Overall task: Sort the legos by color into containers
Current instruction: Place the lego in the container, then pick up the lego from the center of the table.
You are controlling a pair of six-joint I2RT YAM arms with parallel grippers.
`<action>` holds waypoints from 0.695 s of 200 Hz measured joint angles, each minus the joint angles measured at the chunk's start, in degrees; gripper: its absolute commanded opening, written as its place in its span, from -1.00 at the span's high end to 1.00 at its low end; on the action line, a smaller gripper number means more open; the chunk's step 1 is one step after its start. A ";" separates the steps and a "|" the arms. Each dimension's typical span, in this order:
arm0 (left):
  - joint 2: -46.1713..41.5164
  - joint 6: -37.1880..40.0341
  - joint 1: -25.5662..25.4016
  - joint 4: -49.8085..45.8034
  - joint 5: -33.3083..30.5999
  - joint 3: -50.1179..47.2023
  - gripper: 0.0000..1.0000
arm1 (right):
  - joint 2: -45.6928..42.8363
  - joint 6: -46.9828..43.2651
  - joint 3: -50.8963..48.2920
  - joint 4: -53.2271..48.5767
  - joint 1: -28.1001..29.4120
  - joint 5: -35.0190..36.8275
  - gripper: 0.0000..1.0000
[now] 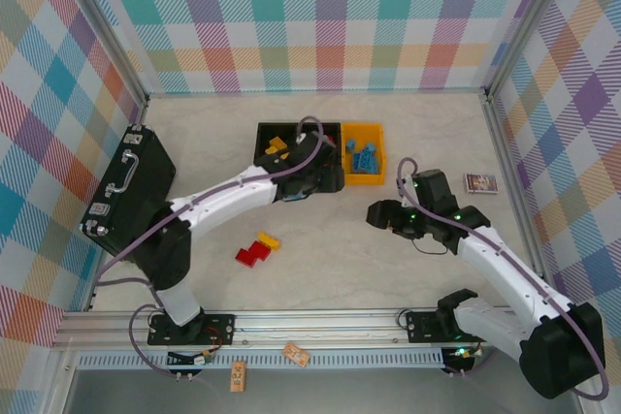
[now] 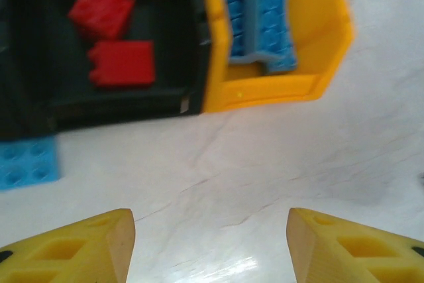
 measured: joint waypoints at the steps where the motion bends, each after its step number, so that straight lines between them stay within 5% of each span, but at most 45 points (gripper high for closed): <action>1: -0.37 -0.02 0.00 0.15 -0.26 -0.61 -0.24 | 0.13 -0.11 0.07 0.09 0.24 0.00 -0.32; 41: -9.20 -0.09 0.00 5.53 -7.06 -15.26 -0.44 | 3.43 -1.75 1.53 6.23 4.92 -0.07 -0.43; 80: -11.52 0.90 0.02 13.22 -12.98 -23.34 -0.97 | 5.95 -2.45 1.77 12.20 5.57 -0.48 -0.47; 139: -3.96 3.04 1.14 23.10 -17.05 -25.22 -0.99 | 7.28 -3.13 2.19 14.67 5.57 -0.44 -0.46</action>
